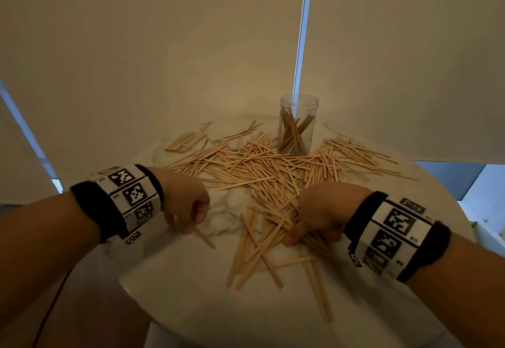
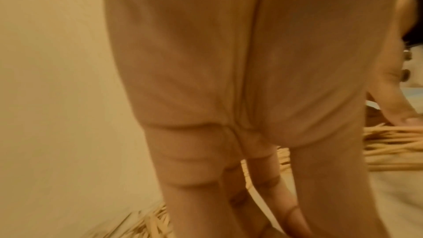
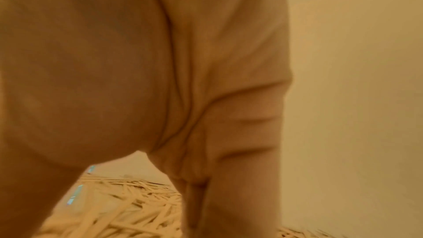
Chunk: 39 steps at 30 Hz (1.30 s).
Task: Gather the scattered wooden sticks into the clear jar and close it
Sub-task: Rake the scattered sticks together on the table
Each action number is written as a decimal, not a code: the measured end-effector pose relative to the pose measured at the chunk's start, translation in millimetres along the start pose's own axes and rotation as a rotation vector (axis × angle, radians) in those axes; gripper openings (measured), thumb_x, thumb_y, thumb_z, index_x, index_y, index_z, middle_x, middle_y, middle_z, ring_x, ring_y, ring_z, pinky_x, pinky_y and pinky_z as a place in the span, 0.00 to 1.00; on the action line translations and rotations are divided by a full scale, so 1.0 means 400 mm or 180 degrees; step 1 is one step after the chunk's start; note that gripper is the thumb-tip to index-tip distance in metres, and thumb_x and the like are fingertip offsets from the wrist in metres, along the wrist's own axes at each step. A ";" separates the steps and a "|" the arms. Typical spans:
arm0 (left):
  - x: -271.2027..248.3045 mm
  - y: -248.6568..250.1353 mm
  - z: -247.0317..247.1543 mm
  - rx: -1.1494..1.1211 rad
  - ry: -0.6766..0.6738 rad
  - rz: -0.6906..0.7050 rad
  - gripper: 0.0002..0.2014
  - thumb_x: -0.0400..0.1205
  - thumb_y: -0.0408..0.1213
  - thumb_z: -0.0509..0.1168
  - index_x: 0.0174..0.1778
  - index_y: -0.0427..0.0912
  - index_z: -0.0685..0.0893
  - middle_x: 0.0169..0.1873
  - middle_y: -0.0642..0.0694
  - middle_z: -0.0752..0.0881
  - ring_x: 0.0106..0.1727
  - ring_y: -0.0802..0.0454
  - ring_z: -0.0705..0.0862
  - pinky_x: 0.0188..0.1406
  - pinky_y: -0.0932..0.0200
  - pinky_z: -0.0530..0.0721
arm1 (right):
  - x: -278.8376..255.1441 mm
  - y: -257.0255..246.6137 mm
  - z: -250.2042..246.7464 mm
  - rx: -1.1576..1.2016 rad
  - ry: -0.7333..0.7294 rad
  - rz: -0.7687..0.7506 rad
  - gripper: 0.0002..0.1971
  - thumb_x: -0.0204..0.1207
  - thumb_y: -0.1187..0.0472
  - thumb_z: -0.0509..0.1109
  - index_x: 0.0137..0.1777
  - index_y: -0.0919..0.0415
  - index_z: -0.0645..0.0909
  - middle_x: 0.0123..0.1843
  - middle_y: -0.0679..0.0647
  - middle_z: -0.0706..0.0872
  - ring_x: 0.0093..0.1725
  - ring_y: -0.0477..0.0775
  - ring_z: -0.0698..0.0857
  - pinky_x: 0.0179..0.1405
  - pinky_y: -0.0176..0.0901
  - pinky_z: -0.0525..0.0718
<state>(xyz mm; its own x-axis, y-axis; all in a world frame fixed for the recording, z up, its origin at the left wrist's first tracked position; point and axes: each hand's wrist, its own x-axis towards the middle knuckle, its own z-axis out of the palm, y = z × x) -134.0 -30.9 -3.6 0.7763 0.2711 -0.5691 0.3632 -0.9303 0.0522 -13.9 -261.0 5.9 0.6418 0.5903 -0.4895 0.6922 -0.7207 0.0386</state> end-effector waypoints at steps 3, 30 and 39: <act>0.012 -0.006 -0.012 0.0002 -0.0047 0.0180 0.06 0.78 0.34 0.73 0.47 0.50 0.88 0.46 0.53 0.91 0.47 0.55 0.85 0.57 0.53 0.86 | 0.029 0.017 -0.005 0.0492 0.0009 0.0016 0.27 0.66 0.38 0.81 0.47 0.64 0.87 0.41 0.58 0.93 0.42 0.61 0.93 0.51 0.57 0.91; 0.083 0.203 -0.018 0.0124 0.0996 0.0037 0.31 0.77 0.69 0.65 0.32 0.39 0.80 0.26 0.47 0.78 0.28 0.51 0.75 0.29 0.57 0.74 | 0.065 0.054 -0.006 0.0500 0.0394 0.0179 0.17 0.78 0.53 0.73 0.30 0.60 0.84 0.26 0.51 0.88 0.29 0.51 0.88 0.49 0.47 0.92; 0.066 0.232 -0.052 0.0371 0.0601 -0.0092 0.19 0.82 0.50 0.72 0.55 0.35 0.88 0.31 0.49 0.81 0.28 0.55 0.76 0.23 0.64 0.74 | 0.059 0.070 -0.008 0.0390 0.0446 0.0116 0.18 0.80 0.57 0.70 0.28 0.61 0.81 0.18 0.49 0.84 0.22 0.47 0.84 0.32 0.38 0.85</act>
<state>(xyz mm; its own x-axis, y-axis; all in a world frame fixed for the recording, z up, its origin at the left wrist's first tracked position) -69.2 -105.1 3.2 0.8532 0.3293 -0.4046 0.3331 -0.9408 -0.0633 21.7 -266.1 -2.0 0.7113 0.6018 -0.3632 0.6279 -0.7762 -0.0564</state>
